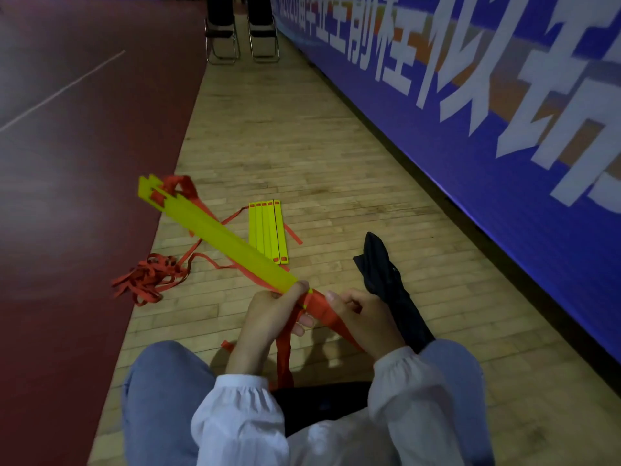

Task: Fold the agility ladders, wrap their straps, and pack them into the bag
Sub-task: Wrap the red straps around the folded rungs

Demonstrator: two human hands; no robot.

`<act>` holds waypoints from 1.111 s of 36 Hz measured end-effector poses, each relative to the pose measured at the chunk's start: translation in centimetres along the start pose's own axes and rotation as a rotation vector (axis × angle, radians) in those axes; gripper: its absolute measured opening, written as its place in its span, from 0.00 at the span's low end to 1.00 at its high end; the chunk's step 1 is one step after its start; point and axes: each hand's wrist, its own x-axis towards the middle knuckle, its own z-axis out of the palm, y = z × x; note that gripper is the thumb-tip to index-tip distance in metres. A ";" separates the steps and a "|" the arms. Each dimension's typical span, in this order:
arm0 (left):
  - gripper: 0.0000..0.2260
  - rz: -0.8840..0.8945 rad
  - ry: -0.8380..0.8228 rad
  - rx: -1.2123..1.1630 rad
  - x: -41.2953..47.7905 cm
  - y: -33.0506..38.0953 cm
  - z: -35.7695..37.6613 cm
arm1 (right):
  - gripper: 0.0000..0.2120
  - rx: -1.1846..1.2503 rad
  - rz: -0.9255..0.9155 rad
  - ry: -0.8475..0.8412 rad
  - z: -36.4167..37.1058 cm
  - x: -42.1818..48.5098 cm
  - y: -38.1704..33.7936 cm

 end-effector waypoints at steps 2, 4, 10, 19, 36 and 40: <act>0.15 0.000 -0.023 0.001 -0.1 0.1 0.2 | 0.25 -0.017 0.024 -0.073 -0.4 -0.3 -0.1; 0.15 0.000 -0.030 0.000 -0.1 0.2 0.2 | 0.27 0.000 0.048 -0.143 -0.5 -0.6 -0.2; 0.15 -0.020 -0.059 -0.018 -0.4 0.2 0.1 | 0.27 0.047 0.034 -0.142 -0.2 -0.7 -0.1; 0.20 -0.041 -0.135 -0.107 -0.9 0.8 -0.3 | 0.35 0.065 -0.031 0.005 0.4 -0.3 0.3; 0.20 0.013 -0.076 -0.091 -0.4 0.3 -0.2 | 0.21 0.055 -0.011 0.067 0.1 -0.4 0.1; 0.14 0.016 -0.069 -0.060 -0.3 0.3 -0.1 | 0.18 0.031 -0.003 0.062 0.1 -0.2 0.5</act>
